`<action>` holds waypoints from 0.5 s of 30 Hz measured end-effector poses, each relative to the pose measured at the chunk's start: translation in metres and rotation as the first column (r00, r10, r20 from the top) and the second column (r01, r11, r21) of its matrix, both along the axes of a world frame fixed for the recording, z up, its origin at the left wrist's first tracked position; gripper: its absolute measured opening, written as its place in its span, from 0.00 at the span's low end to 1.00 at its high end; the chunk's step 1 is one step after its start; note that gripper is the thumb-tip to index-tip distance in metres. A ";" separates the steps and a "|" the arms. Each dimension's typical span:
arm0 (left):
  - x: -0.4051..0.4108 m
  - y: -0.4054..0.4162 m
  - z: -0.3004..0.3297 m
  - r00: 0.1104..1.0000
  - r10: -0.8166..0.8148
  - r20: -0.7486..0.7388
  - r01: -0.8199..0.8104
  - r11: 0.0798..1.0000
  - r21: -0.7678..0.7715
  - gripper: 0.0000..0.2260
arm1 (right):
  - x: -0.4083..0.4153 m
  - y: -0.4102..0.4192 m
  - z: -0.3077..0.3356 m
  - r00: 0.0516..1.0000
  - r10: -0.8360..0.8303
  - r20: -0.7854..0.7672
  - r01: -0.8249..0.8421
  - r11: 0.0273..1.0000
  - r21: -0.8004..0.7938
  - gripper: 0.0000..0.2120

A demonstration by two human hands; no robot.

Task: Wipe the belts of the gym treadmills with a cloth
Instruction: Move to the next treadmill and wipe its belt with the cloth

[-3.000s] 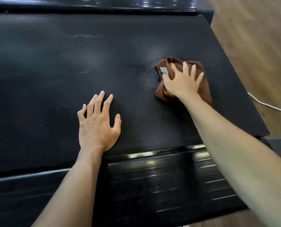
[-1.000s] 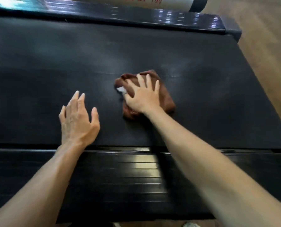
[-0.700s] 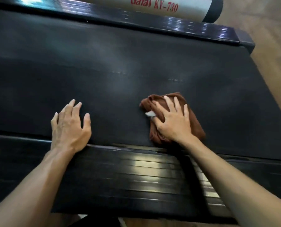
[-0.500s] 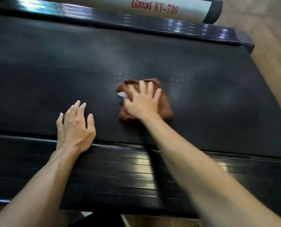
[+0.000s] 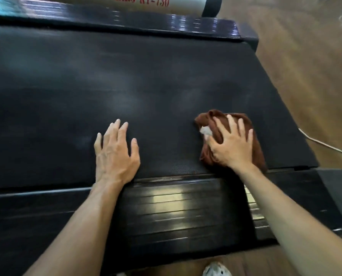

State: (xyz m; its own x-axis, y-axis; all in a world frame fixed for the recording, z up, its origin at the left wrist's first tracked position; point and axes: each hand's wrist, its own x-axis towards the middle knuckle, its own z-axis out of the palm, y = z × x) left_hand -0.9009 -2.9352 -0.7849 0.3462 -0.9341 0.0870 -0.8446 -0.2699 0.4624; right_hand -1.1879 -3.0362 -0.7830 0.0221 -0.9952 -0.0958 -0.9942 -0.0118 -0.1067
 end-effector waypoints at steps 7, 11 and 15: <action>-0.083 -0.049 -0.014 0.966 -0.234 0.108 0.230 0.972 0.046 0.27 | 0.001 -0.085 0.005 0.996 -0.092 0.021 0.091 0.995 0.045 0.33; -0.084 -0.051 -0.017 0.969 -0.202 0.143 0.189 0.977 0.097 0.28 | 0.009 -0.035 0.001 0.975 0.223 0.003 -0.223 0.975 -0.017 0.33; -0.088 -0.050 -0.015 0.968 -0.191 0.164 0.177 0.980 0.096 0.27 | -0.064 -0.001 0.002 0.996 0.077 -0.051 -0.077 0.997 0.005 0.40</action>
State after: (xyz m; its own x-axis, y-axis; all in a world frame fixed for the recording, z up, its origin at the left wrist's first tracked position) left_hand -0.9890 -2.9855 -0.8000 0.1540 -0.9867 0.0527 -0.9480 -0.1325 0.2893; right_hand -1.2522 -3.0368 -0.7813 0.0940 -0.9904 -0.1016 -0.9945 -0.0887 -0.0564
